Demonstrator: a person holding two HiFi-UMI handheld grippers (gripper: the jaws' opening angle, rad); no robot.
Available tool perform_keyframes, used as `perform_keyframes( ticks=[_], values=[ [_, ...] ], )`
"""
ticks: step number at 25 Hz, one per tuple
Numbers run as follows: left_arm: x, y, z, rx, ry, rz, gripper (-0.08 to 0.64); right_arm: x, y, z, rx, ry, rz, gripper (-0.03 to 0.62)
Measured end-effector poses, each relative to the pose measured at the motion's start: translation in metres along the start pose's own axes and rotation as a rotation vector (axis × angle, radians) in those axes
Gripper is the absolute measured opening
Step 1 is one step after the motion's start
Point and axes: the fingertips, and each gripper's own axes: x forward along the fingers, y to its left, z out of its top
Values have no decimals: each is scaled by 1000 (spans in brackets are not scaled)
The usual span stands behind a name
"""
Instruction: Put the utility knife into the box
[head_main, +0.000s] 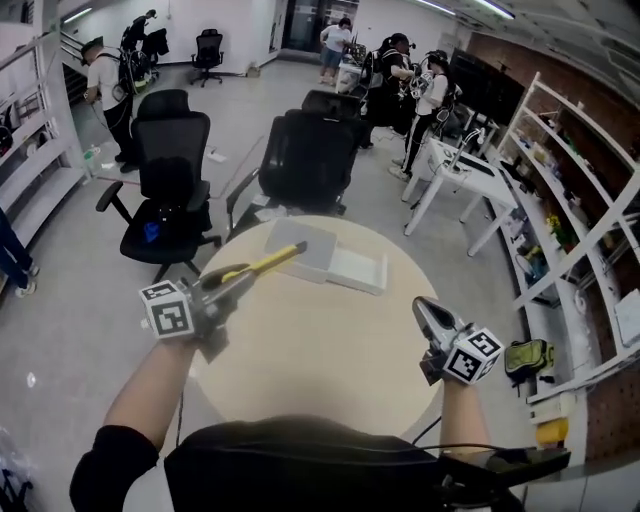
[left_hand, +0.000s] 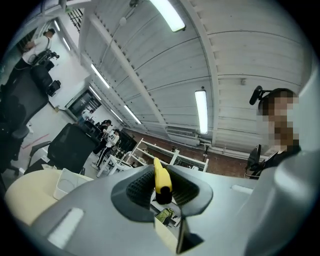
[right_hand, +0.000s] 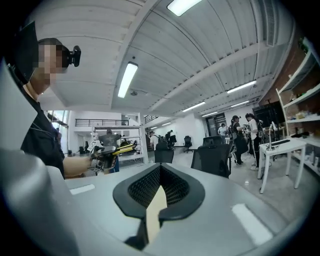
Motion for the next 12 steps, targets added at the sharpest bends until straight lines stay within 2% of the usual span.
perform_keyframes(
  ticks=[4, 9, 12],
  values=[
    [39, 30, -4, 21, 54, -3, 69, 3, -20, 8, -34, 5, -3, 14],
    [106, 42, -29, -5, 98, 0, 69, -17, -77, 8, -59, -10, -11, 14],
    [149, 50, -36, 0, 155, -3, 69, -14, -106, 12, -67, -27, 0, 14]
  ],
)
